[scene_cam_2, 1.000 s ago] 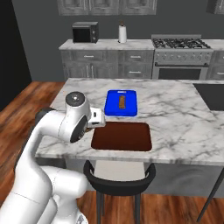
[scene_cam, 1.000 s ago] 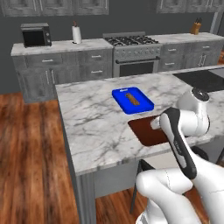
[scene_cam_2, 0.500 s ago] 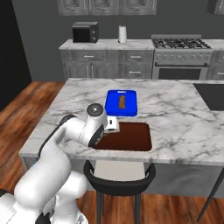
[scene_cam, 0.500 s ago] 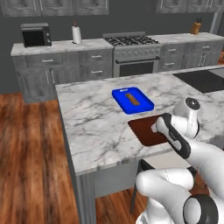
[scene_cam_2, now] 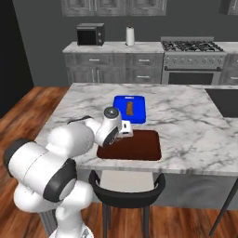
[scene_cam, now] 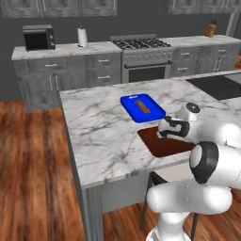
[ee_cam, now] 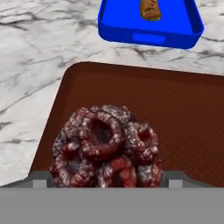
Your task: Take the cake and donut from the fridge and place them on the empty tray on the dining counter.
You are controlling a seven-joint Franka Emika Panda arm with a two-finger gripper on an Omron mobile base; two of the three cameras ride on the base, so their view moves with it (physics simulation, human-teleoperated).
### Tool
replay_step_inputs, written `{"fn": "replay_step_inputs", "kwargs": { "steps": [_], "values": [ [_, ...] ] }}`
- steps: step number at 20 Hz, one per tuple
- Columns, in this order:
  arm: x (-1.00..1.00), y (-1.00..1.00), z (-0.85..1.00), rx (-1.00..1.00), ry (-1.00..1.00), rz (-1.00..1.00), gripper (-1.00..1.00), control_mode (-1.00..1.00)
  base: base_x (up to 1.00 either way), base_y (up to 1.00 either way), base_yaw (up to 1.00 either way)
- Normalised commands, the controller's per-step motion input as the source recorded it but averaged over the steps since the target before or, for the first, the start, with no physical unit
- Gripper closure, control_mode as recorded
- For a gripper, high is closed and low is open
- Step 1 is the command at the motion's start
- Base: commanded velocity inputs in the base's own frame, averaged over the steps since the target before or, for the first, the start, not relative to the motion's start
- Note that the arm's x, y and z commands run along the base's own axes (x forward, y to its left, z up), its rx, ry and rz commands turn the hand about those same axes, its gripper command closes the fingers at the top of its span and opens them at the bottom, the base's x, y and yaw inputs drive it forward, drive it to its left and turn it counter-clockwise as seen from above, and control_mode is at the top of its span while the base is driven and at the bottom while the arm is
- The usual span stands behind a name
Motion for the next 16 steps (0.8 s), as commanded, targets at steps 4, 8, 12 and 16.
{"fn": "replay_step_inputs", "kwargs": {
  "steps": [4,8,12,16],
  "values": [
    [0.66,0.0,-0.44,0.0,0.16,0.02,1.0,-1.0,0.0,0.0,0.0],
    [0.59,0.0,-0.38,0.0,0.09,0.02,1.0,-1.0,0.0,0.0,0.0],
    [0.46,0.01,-0.32,0.0,0.01,0.03,1.0,-1.0,0.0,0.0,0.0],
    [0.27,0.02,-0.39,0.0,0.04,0.05,1.0,-1.0,0.0,0.0,0.0]
  ]
}}
